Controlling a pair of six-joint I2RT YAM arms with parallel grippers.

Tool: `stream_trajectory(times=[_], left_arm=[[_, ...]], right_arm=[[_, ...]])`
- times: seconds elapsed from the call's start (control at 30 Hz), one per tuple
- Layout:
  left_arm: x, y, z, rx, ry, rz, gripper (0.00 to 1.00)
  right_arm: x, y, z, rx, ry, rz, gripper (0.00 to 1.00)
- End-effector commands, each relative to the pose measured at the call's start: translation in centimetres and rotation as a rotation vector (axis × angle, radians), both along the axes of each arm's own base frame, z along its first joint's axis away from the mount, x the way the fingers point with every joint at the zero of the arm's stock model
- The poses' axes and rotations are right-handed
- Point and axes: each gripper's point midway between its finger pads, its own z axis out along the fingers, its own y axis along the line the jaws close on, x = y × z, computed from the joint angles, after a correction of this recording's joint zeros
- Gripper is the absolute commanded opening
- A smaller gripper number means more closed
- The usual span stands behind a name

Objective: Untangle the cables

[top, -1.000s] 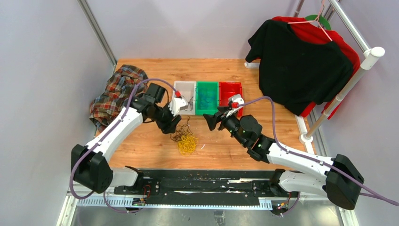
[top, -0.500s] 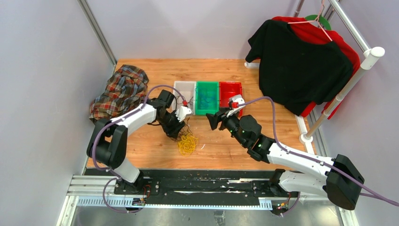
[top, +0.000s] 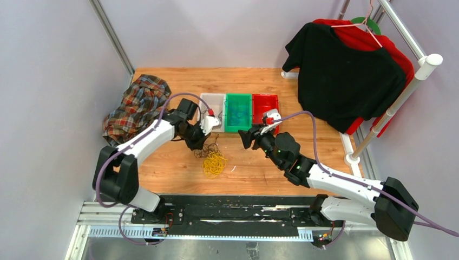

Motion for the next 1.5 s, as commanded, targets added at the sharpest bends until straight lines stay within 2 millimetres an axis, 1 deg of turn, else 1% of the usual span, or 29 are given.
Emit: stream_trajectory(times=[0.0,0.13,0.27,0.37,0.47,0.53,0.6,0.73,0.8,0.9,1.03,1.13,1.27,1.37,1.47], left_arm=[[0.2,-0.6,5.4,-0.059,-0.096,-0.032,0.03],[-0.1,-1.0,8.3,-0.106,-0.135,-0.021,0.02],[-0.2,-1.3,11.5,-0.156,-0.172,0.008,0.01],[-0.3,-1.8,14.4,-0.205,-0.199,0.016,0.01],[-0.7,-2.3,17.0,-0.255,-0.215,0.027,0.01],[-1.2,-2.6,18.6,-0.281,-0.231,0.02,0.01],[-1.7,-2.8,19.7,-0.295,-0.246,0.007,0.01],[-2.9,-3.2,21.3,-0.317,-0.268,-0.014,0.01],[-3.3,-3.3,21.8,-0.324,-0.273,-0.018,0.02],[-3.9,-3.4,22.2,-0.329,-0.274,-0.026,0.01],[-4.6,-3.4,22.9,-0.335,-0.271,-0.04,0.01],[-5.5,-3.6,23.7,-0.353,-0.262,-0.07,0.01],[-6.6,-4.2,25.8,-0.401,-0.272,-0.12,0.01],[-7.0,-4.5,27.1,-0.433,-0.293,-0.145,0.01],[-6.9,-4.6,28.0,-0.447,-0.314,-0.154,0.01]], right_arm=[[-0.1,0.7,0.7,0.012,-0.023,0.014,0.6],[-0.4,1.7,1.1,0.032,-0.028,0.055,0.61],[-1.1,3.2,1.6,0.04,-0.054,0.105,0.67],[-2.1,5.1,2.8,0.052,-0.088,0.16,0.73],[-2.8,6.9,3.9,0.057,-0.119,0.202,0.74],[-2.8,7.9,4.4,0.063,-0.126,0.215,0.75],[-2.8,8.8,4.8,0.073,-0.132,0.226,0.75],[-2.6,10.4,5.3,0.075,-0.147,0.239,0.75],[-2.3,11.0,5.5,0.074,-0.156,0.232,0.75],[-1.9,11.7,5.9,0.079,-0.171,0.221,0.76],[-1.3,12.0,5.9,0.069,-0.174,0.19,0.74],[-1.0,12.3,5.4,0.048,-0.175,0.178,0.72],[-0.8,13.1,4.0,0.038,-0.15,0.184,0.71],[-0.8,13.6,2.8,0.042,-0.126,0.181,0.71],[-0.6,13.5,1.2,0.045,-0.09,0.158,0.69]])
